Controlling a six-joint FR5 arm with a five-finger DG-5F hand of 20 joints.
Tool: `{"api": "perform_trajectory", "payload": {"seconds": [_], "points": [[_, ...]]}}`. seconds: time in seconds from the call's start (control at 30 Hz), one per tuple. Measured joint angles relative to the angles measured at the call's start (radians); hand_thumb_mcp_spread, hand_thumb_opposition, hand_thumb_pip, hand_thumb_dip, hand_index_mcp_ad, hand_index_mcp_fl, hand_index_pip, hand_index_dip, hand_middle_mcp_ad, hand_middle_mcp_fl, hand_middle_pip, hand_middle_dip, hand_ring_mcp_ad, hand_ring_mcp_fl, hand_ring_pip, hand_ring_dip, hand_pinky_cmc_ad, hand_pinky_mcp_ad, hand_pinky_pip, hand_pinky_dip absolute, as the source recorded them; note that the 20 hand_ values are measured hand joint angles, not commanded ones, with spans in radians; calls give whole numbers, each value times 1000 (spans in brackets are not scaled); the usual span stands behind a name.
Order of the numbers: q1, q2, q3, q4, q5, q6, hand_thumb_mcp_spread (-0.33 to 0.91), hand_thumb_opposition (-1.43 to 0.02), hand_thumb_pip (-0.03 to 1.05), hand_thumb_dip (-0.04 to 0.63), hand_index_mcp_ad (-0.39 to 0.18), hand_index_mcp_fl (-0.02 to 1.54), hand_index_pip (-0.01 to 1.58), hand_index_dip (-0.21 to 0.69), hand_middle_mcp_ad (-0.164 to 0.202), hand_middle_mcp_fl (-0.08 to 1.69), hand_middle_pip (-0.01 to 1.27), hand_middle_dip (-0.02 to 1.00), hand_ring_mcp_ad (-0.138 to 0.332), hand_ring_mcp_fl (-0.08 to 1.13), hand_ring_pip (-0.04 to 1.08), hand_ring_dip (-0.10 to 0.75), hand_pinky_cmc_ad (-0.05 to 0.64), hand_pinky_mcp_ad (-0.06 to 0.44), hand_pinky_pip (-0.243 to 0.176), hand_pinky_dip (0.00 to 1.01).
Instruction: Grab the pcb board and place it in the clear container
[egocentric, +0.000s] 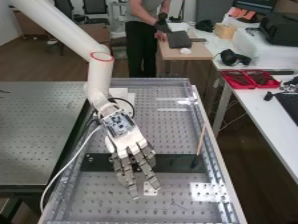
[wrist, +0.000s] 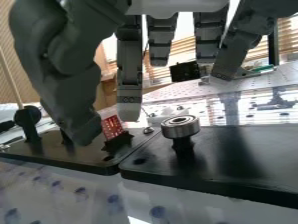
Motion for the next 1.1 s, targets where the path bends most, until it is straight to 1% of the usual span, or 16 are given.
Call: {"api": "perform_trajectory", "payload": {"seconds": [0.13,0.17,0.37,0.5,0.6,0.67,0.77,0.8,0.83,0.9,0.97,1.03,1.07,1.1], "points": [[0,-2,2,-3,-1,3,356,-831,661,236,-23,112,1546,122,45,5,143,126,255,0,140,0,335,215,-126,848],[0,-2,2,-2,-1,2,356,-831,661,236,-23,120,1546,122,45,5,143,126,255,0,140,0,335,215,-126,836],[1,-2,5,4,-2,-8,356,-831,661,236,-23,122,1546,126,45,5,140,126,255,0,140,0,335,215,-126,836],[1,-2,5,11,-2,-18,356,-833,661,236,-23,122,1552,115,45,5,140,126,255,0,138,0,335,215,-126,836],[1,-1,3,16,-2,-28,356,-838,661,236,-23,155,1552,115,45,3,140,126,255,0,136,2,335,215,-124,836],[1,0,2,20,-2,-37,363,-848,661,236,-23,155,1552,115,45,3,143,126,253,0,108,7,332,213,-126,820],[0,3,-3,30,-1,-52,374,-850,661,237,-23,176,1546,106,45,3,140,126,253,0,106,5,332,215,-126,822],[0,4,-6,36,-1,-59,368,-850,661,237,-23,182,1546,106,42,3,143,126,251,0,105,5,332,211,-126,806],[0,4,-6,38,-1,-61,380,-848,661,237,-23,188,1546,110,45,3,143,126,251,0,105,9,332,215,-126,803],[-1,6,-10,46,-2,-69,382,-848,661,237,-23,202,1546,110,45,3,143,126,250,0,113,14,335,204,-126,806],[-1,7,-12,54,-2,-76,393,-866,661,237,-23,201,1550,110,45,3,143,126,250,0,112,16,335,202,-126,771],[-2,7,-12,61,-4,-82,401,-867,661,237,-23,215,1552,101,42,5,140,126,248,0,106,23,332,201,-124,759],[-2,7,-12,61,-4,-81,401,-867,661,250,-23,215,1552,101,45,5,140,126,248,0,103,21,332,199,-124,759],[-2,6,-12,61,-6,-79,401,-867,661,253,-23,218,1552,101,45,5,143,126,248,0,101,21,332,199,-124,738]]}}
